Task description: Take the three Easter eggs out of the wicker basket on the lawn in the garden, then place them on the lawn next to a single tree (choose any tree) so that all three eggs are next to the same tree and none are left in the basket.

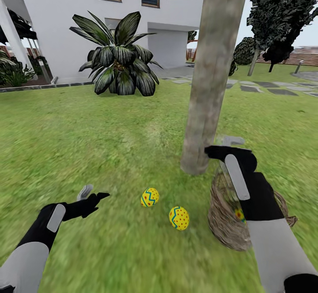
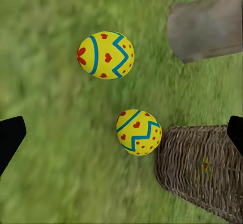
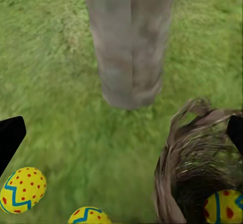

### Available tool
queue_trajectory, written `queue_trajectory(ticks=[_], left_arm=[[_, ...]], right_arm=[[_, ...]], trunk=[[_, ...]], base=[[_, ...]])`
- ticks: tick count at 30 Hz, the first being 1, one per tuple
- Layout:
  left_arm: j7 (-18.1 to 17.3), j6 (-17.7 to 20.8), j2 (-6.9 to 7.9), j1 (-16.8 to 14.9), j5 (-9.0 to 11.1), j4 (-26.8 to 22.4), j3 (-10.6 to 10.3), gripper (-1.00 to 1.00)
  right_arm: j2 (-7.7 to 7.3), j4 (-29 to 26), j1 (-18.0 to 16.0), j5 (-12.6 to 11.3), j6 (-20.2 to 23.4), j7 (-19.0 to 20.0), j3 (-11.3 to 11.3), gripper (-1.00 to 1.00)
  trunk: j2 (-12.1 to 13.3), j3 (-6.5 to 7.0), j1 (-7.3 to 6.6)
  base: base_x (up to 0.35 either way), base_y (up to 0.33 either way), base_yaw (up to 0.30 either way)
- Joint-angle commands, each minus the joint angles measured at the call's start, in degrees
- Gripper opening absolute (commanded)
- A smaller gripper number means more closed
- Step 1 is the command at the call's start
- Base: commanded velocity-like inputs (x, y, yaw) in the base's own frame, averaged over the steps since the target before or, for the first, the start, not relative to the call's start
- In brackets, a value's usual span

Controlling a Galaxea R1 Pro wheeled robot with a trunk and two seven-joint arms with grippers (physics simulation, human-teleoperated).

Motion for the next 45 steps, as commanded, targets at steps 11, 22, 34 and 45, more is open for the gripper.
queue_trajectory(ticks=[11,22,34,45], left_arm=[[-0.2,-1.3,-1.44,-0.1,-0.5,0.1,0.1,1.00],[-0.3,-1.3,-1.16,-0.1,-0.5,0.1,0.0,1.00],[-0.2,-1.3,-1.06,-0.1,-0.6,0.1,-0.1,1.00],[-0.1,-1.3,-0.98,-0.1,-0.5,0.0,0.2,1.00]], right_arm=[[-11.51,8.3,5.6,-3.2,1.3,2.1,-4.1,1.00],[-13.03,16.6,5.8,-7.6,4.0,9.7,-4.1,1.00],[-13.30,25.8,5.8,-7.5,3.6,13.8,-3.7,1.00],[-13.69,30.9,5.6,-1.8,3.6,20.6,-1.9,1.00]], trunk=[[0.0,-0.05,-0.01],[0.0,-0.05,-0.01],[0.0,-0.05,-0.01],[0.0,-0.05,-0.01]], base=[[0.000,-0.098,0.000],[0.000,-0.175,0.000],[0.074,-0.182,0.000],[0.005,-0.015,0.000]])
